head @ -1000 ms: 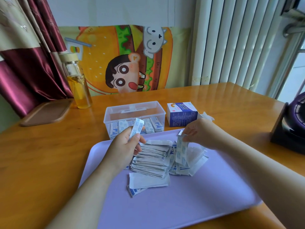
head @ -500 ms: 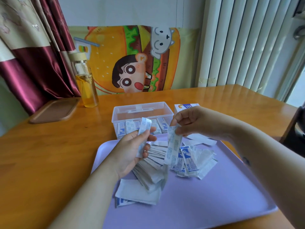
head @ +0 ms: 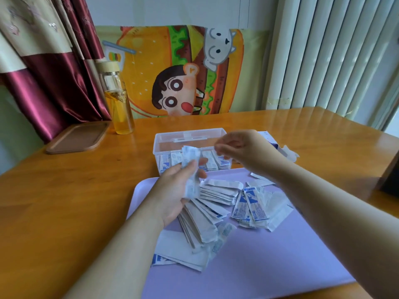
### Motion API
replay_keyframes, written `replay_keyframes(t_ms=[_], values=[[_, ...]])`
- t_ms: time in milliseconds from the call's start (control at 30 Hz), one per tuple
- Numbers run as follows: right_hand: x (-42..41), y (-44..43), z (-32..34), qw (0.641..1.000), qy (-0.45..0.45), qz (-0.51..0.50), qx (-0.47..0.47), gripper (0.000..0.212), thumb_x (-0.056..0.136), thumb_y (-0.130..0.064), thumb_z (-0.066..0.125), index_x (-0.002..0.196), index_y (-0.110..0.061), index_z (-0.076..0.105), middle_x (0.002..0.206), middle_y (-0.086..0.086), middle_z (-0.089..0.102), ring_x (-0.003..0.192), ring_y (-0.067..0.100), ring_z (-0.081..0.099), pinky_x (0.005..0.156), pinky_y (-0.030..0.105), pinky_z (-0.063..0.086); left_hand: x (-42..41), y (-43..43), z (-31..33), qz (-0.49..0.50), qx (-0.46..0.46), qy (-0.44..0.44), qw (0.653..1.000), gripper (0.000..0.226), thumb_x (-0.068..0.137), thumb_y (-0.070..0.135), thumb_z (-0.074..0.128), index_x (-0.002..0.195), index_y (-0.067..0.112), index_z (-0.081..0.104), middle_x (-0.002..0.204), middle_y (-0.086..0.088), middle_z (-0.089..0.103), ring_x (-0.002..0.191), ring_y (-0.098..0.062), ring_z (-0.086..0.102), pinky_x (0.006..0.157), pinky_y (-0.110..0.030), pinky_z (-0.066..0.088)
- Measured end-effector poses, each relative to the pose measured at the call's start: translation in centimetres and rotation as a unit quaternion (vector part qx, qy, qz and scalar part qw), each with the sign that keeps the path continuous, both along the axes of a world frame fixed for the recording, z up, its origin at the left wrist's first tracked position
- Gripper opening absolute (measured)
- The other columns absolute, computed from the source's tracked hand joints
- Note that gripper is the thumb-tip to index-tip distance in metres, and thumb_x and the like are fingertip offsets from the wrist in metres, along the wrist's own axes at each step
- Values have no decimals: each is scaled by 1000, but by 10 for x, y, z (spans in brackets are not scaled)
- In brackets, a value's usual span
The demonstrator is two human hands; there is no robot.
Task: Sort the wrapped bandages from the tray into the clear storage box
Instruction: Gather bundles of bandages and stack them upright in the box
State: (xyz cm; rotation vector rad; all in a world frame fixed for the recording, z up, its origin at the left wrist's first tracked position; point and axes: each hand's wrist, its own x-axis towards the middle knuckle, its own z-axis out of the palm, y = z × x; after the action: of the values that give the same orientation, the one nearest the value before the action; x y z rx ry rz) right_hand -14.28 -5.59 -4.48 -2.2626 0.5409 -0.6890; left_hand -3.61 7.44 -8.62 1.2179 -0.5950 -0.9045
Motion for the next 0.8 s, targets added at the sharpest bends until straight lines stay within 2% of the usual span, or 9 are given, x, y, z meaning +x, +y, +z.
replay_keyframes(t_ms=[67, 133, 167, 267, 500, 700, 800], values=[[-5, -12, -12, 981, 168, 9, -92, 26, 87, -25, 64, 109, -12, 68, 104, 1, 70, 85, 9, 63, 73, 8, 47, 8, -1, -1, 46, -13, 72, 996, 23, 99, 20, 43, 104, 12, 64, 57, 5, 59, 54, -7, 59, 58, -22, 47], [-6, -18, -31, 941, 313, 29, -127, 42, 85, -32, 66, 123, -17, 60, 116, 0, 65, 97, 14, 61, 85, 20, 48, 13, -1, -2, 62, -26, 145, 987, 24, 100, 21, 43, 103, 11, 64, 60, 2, 58, 57, -10, 61, 61, -26, 51], [-5, -18, -38, 930, 340, 27, -133, 48, 83, -35, 67, 126, -18, 57, 119, -1, 63, 101, 16, 60, 88, 26, 48, 15, -1, -2, 61, -31, 172, 983, 24, 100, 22, 43, 103, 11, 64, 63, 2, 57, 57, -10, 59, 58, -25, 53], [-1, -20, -46, 937, 319, 15, -139, 49, 81, -36, 69, 126, -18, 58, 118, 0, 63, 99, 19, 60, 87, 30, 50, 18, -1, -3, 66, -39, 216, 973, 25, 100, 23, 43, 105, 12, 65, 70, 0, 55, 58, -9, 52, 50, -21, 53], [-1, -32, -45, 962, 258, 2, -92, 21, 87, -25, 64, 104, -14, 72, 100, 0, 72, 86, 14, 65, 75, 20, 49, 22, -2, -5, 70, -37, 219, 973, 24, 99, 21, 44, 108, 12, 65, 73, -1, 57, 51, -7, 50, 50, -21, 53], [2, -33, -46, 959, 261, -20, -109, 25, 87, -21, 64, 110, -13, 68, 101, 3, 70, 82, 14, 61, 66, 16, 43, 23, -3, -7, 69, -34, 219, 973, 23, 98, 20, 46, 111, 13, 64, 75, -1, 58, 50, -6, 48, 50, -20, 51], [4, -34, -47, 958, 249, -62, -130, 34, 87, -19, 64, 120, -14, 61, 108, 3, 67, 90, 17, 61, 72, 22, 48, 23, -3, -6, 67, -29, 225, 972, 24, 98, 20, 45, 114, 13, 61, 81, -2, 61, 55, -6, 46, 51, -20, 49]])
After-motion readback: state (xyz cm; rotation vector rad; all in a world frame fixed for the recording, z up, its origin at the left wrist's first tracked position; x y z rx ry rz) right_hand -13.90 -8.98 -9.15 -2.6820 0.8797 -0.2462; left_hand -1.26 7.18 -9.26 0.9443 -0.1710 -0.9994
